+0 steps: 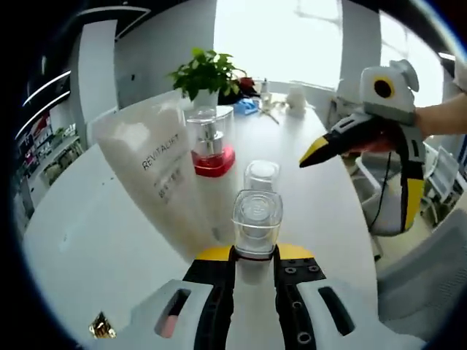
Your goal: Arrange the skincare products in the storage area until every visible bottle or jar stands upright without overlapping.
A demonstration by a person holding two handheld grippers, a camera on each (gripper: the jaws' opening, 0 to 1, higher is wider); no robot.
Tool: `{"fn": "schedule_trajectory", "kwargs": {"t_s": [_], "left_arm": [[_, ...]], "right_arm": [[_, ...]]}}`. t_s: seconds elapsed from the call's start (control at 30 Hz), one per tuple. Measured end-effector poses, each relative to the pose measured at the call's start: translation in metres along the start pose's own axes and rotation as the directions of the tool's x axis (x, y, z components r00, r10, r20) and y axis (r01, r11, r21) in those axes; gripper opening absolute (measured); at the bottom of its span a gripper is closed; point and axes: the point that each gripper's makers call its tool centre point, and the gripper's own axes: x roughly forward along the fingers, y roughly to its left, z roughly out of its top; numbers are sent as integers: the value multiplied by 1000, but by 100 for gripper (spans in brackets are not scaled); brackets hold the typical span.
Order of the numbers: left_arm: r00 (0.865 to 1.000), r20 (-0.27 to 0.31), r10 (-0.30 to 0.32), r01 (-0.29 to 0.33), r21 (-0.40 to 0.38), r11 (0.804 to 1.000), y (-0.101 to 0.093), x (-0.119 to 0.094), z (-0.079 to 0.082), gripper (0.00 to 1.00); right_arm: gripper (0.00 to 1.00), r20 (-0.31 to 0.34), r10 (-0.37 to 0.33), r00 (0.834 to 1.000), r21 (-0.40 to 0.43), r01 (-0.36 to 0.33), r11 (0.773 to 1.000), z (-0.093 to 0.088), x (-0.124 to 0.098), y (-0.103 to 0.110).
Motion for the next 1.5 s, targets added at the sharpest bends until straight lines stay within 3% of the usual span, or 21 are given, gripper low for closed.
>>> {"fn": "schedule_trajectory", "kwargs": {"t_s": [0.17,0.9,1.13,1.5], "left_arm": [[1000,0,-26,26,12,1000,0,4,0,16],[995,23,-93,92,29,995,-1,16,4,17],[996,16,-86,86,16,996,-1,17,1,18],[998,10,-66,66,12,998,-4,2,2,28]], "right_arm": [[95,4,-12,1000,15,12,1000,-2,1,-3],[94,38,-11,999,82,8,997,-3,-2,-4],[95,42,-11,999,88,7,996,-2,-3,-3],[95,35,-9,999,76,6,997,2,-2,0]]}}
